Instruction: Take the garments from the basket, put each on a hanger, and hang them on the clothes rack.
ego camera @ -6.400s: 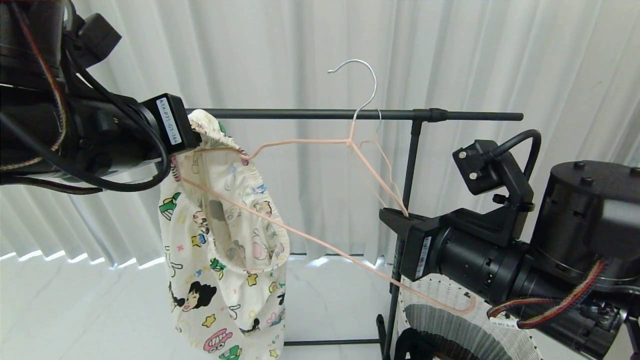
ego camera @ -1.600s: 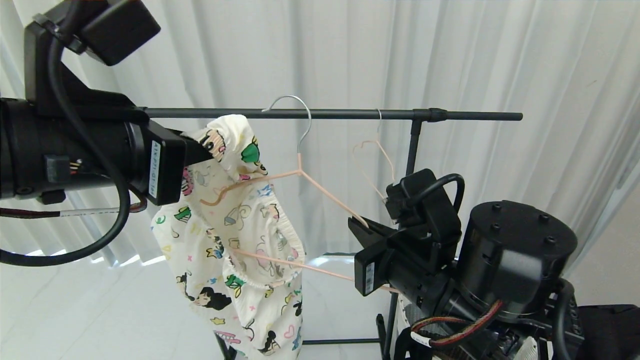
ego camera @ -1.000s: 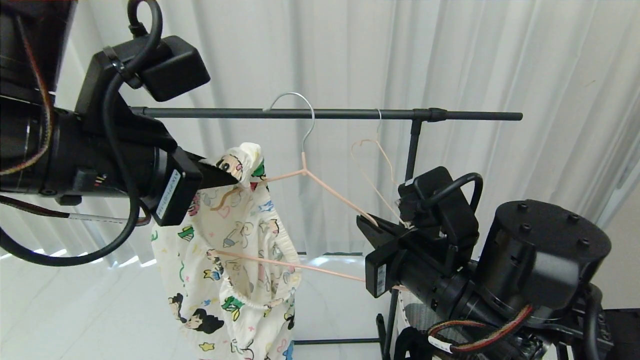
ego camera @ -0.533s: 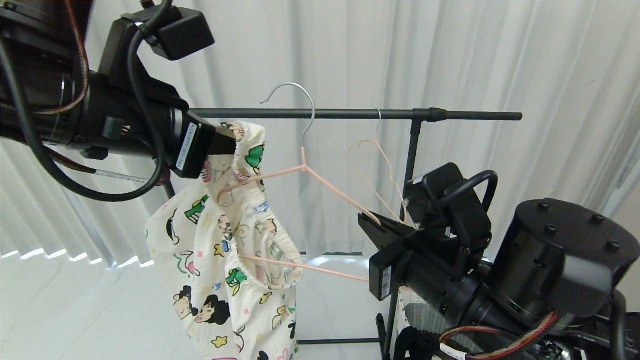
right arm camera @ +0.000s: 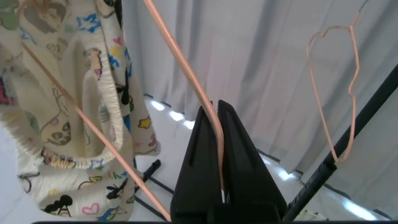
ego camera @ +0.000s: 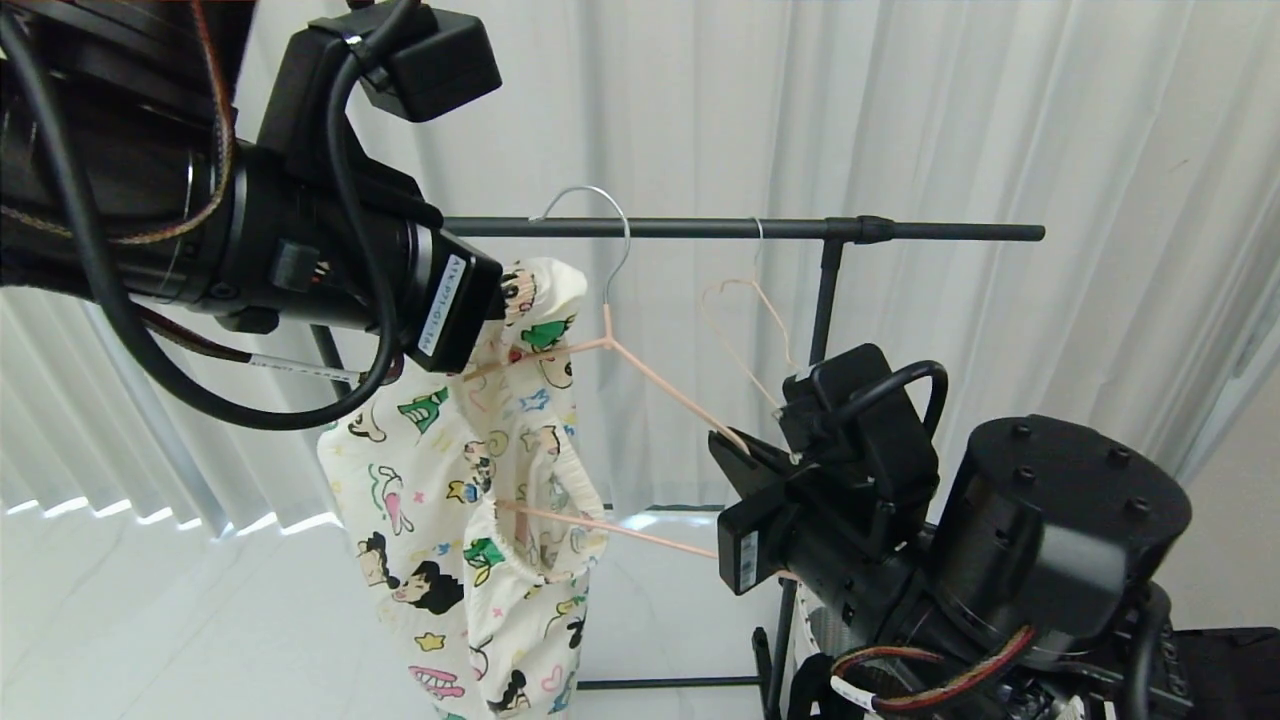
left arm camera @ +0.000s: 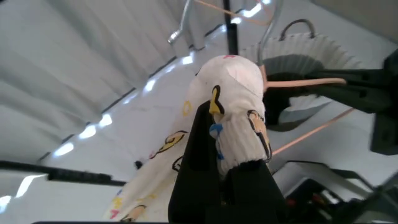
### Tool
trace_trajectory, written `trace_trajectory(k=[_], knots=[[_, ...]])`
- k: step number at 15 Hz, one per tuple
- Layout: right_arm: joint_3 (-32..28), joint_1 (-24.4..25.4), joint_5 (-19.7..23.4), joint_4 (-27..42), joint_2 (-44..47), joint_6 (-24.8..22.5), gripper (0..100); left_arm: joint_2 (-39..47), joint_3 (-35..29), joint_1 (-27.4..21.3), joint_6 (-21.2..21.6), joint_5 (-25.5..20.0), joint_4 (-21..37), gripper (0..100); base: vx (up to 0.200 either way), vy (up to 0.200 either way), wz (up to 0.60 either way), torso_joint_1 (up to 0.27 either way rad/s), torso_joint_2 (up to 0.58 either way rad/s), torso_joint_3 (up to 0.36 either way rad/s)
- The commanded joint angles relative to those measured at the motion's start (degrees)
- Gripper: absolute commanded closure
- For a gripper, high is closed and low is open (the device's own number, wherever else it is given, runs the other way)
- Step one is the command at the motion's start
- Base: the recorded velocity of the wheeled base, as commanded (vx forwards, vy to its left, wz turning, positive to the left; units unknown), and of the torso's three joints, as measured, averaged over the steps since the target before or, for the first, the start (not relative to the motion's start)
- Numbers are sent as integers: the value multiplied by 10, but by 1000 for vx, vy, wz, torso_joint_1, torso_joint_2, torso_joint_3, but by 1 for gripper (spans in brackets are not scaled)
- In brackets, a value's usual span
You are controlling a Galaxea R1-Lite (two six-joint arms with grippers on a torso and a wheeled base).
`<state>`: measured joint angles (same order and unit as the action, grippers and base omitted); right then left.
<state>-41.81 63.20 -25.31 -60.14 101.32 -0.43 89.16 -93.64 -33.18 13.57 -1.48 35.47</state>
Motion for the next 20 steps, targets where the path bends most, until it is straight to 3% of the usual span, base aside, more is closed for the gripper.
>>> trace_trajectory(k=[1,4,7,14,18,19,20], knots=[[1,-5,-1,-1,8,0,100,1,0,2,23,37,0,100,0,0,0,0,0,0],[0,-14,-35,-1,-1,-3,100,6,-1,23,78,152,0,100,0,0,0,0,0,0],[0,-21,-59,-1,-19,-16,100,17,0,28,80,226,1,100,0,0,0,0,0,0],[-4,-22,-65,-1,-66,-23,100,47,-21,40,66,233,82,100,0,0,0,0,0,0],[-10,1,-66,-1,-55,-22,100,81,-52,15,-41,213,83,100,0,0,0,0,0,0],[-14,7,-66,-1,-45,-22,100,81,-59,1,-69,176,83,100,0,0,0,0,0,0],[-16,7,-66,-1,-40,-21,100,80,-60,-4,-80,172,83,100,0,0,0,0,0,0]])
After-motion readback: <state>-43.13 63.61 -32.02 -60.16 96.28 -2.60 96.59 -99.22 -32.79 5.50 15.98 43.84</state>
